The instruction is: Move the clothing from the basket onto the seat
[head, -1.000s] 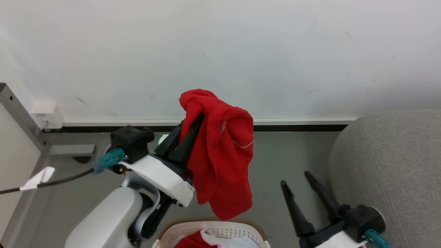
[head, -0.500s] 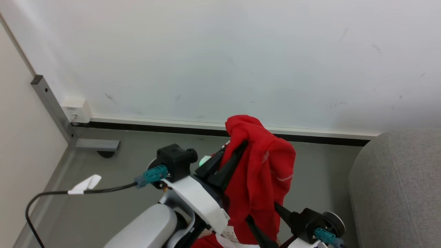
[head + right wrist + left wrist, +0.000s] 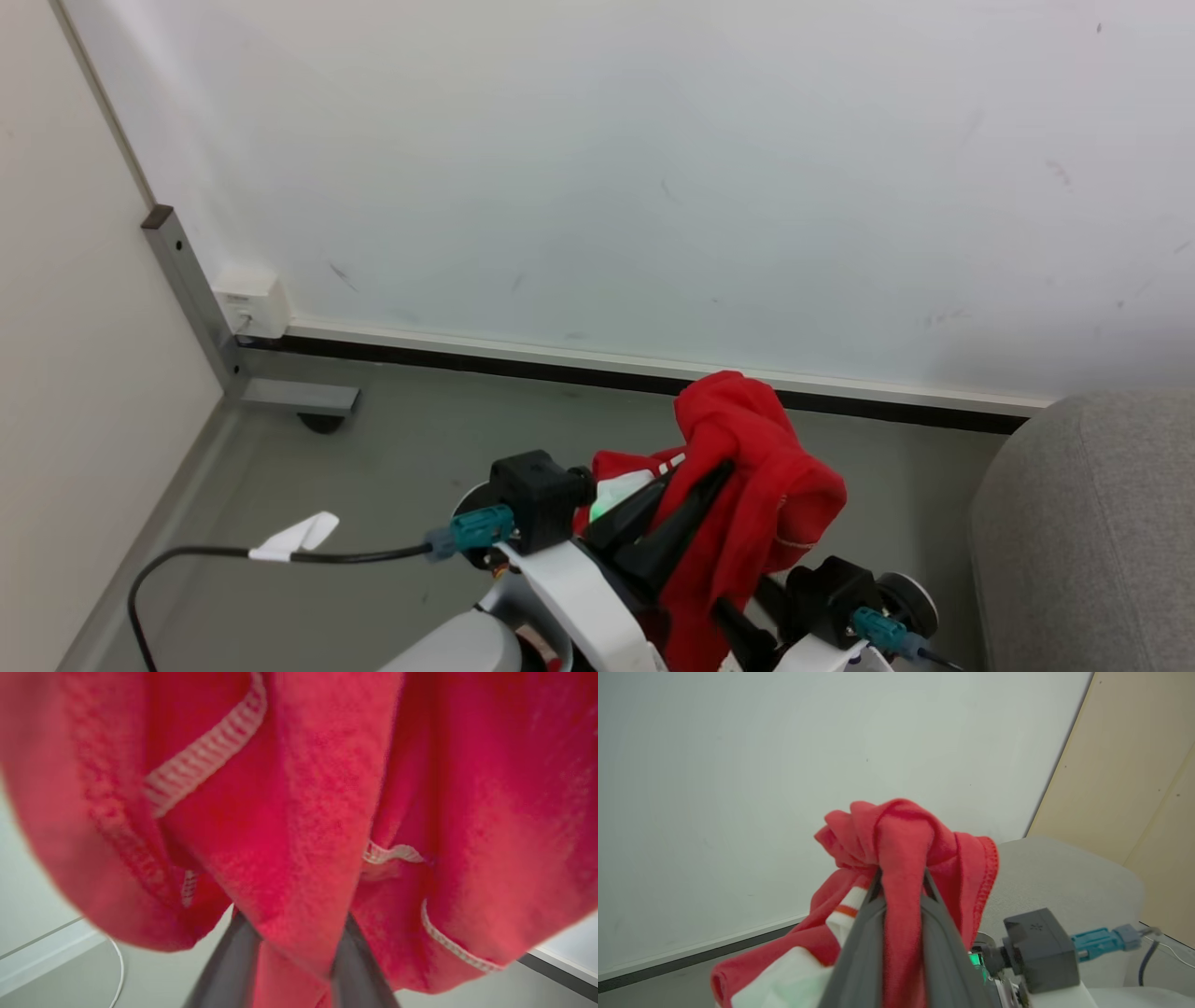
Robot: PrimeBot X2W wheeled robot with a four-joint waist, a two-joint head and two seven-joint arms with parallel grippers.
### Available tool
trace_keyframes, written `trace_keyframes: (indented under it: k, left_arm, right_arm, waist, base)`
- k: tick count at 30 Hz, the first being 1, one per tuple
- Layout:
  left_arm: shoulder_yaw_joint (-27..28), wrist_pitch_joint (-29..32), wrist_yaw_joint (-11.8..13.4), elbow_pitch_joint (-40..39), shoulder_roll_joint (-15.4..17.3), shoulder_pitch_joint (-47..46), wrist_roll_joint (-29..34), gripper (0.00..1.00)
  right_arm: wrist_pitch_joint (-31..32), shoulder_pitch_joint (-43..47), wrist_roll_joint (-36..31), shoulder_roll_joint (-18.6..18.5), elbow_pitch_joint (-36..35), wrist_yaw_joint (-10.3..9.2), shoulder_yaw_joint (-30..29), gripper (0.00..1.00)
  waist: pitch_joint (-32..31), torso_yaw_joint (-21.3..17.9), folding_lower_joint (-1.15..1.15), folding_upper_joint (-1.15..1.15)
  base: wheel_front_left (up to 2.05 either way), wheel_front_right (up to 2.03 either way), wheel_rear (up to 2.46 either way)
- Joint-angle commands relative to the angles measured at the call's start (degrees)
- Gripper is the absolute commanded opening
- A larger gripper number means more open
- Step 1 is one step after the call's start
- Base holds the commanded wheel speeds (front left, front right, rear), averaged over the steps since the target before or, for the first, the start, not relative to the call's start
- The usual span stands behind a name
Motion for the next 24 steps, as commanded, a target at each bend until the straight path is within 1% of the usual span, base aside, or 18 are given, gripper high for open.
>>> trace_keyframes:
  k: [1, 7, 11, 15, 16, 17, 18, 24]
  left_arm:
    - [0.1, -0.1, 0.1, -0.2, 0.0, 0.8, -0.2, 0.0]
    - [1.4, -0.7, 1.5, 0.9, 1.4, 1.6, -0.3, 0.0]
    - [1.8, -1.2, 2.3, 0.6, 1.8, 2.3, -0.7, 0.0]
    - [1.9, -1.2, 2.4, 0.8, 1.9, 2.4, -0.9, 0.0]
    - [1.8, -0.9, 2.5, 1.0, 2.0, 2.5, -1.2, 0.31]
    - [1.7, -0.7, 2.3, 1.1, 2.2, 2.6, -1.2, 0.69]
    - [1.8, -0.9, 2.3, 1.1, 2.2, 2.9, -1.5, 1.0]
    - [1.8, -1.8, 2.5, 1.0, 2.7, 3.9, -1.7, 1.0]
  right_arm:
    - [-0.4, -0.4, 0.8, 0.1, 0.1, -0.14, 0.5, 0.0]
    - [-2.4, 0.6, 2.3, 0.1, -0.9, -0.14, 0.2, 0.0]
    - [-2.8, 1.8, 2.4, 0.1, -1.6, -0.14, -1.8, 0.0]
    - [-3.1, 2.8, 2.7, 0.1, -2.7, -0.14, -3.4, 0.0]
    - [-3.2, 3.1, 2.9, 0.1, -3.3, -0.14, -3.9, 0.0]
    - [-3.2, 3.2, 2.8, 0.1, -3.7, -0.14, -4.4, 0.0]
    - [-3.3, 3.4, 2.5, 0.1, -4.2, -0.14, -4.9, 0.0]
    - [-3.2, 4.1, 2.0, -0.2, -8.5, -0.14, -10.2, 0.0]
  waist:
    - [-0.1, 0.0, 0.0, 0.0]
    - [0.0, -1.0, 0.0, 0.0]
    - [0.4, -2.0, 0.0, 0.0]
    - [0.7, -2.5, 0.0, 0.0]
    - [0.9, -2.8, 0.0, 0.0]
    - [1.0, -3.1, 0.0, 0.0]
    - [1.2, -3.5, 0.0, 0.0]
    - [2.3, -7.1, 0.0, 0.0]
  base:
    - [0.0, 0.0, 0.0]
    - [0.0, 0.0, 0.0]
    - [0.0, 0.0, 0.0]
    - [0.0, 0.0, 0.0]
    - [0.0, 0.0, 0.0]
    - [0.0, 0.0, 0.0]
    - [0.0, 0.0, 0.0]
    - [0.0, 0.0, 0.0]
